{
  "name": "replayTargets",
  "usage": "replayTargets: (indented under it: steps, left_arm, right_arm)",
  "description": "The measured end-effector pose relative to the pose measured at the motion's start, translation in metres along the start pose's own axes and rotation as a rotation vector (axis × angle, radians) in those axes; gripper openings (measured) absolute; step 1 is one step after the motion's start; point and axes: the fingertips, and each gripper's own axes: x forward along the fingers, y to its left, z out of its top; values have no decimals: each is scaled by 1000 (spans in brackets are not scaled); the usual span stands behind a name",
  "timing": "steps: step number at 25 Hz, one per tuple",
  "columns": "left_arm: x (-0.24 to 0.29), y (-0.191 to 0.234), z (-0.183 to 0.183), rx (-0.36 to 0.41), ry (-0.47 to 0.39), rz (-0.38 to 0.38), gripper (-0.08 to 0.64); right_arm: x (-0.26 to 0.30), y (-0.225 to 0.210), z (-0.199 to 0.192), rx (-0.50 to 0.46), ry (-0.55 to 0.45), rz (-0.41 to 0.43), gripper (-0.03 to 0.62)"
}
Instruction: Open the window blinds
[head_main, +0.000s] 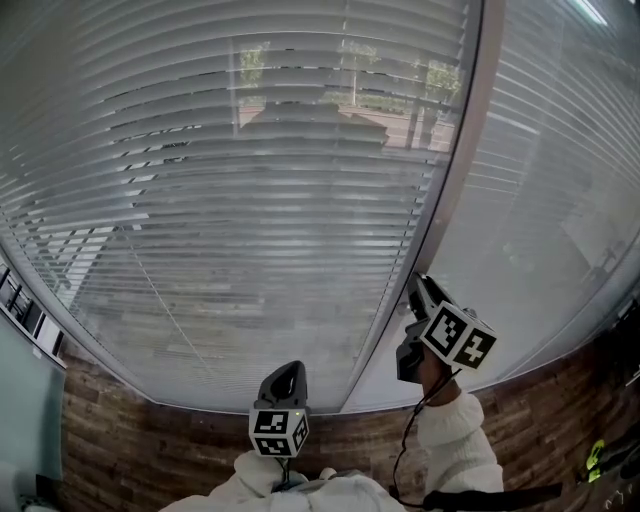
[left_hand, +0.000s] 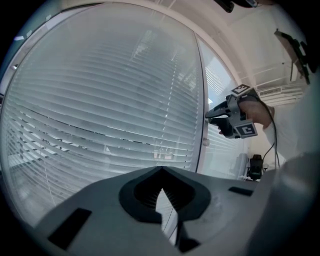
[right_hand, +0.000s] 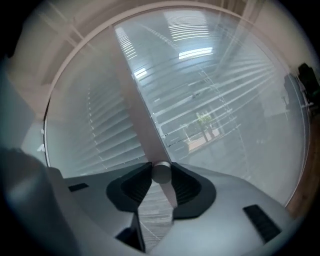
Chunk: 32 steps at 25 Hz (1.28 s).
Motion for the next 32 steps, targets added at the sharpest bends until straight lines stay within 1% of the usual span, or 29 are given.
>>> replayTargets:
  steps: [4, 9, 11, 16, 21, 26, 30, 32]
  left_arm:
    - [-1, 1, -1, -2, 3, 1, -2]
    - [-3, 5, -2, -5, 7, 2, -2]
    - [-3, 5, -3, -5, 9, 0, -2]
    - [-3, 6, -4, -2, 9, -3, -2]
    - [-4, 10, -3, 3, 10, 5, -2]
    - [-7, 14, -3, 5, 13, 17, -2]
    - [-9, 16, -4, 7, 15, 28, -2]
    - [-9, 16, -4, 6, 16, 30, -2]
  right_arm:
    - [0, -1, 1, -96, 21, -21, 130]
    - [0, 2, 0, -266, 46, -58, 130]
    - [0, 4, 0, -318, 50, -71, 130]
    - [-1, 4, -2, -409, 68, -91, 130]
    - [0, 5, -3, -486, 115, -91, 130]
    - [-1, 8, -4, -695, 127, -156, 130]
    - [-1, 11, -5, -791, 121, -175, 130]
    - [-1, 13, -5, -861, 119, -183, 130]
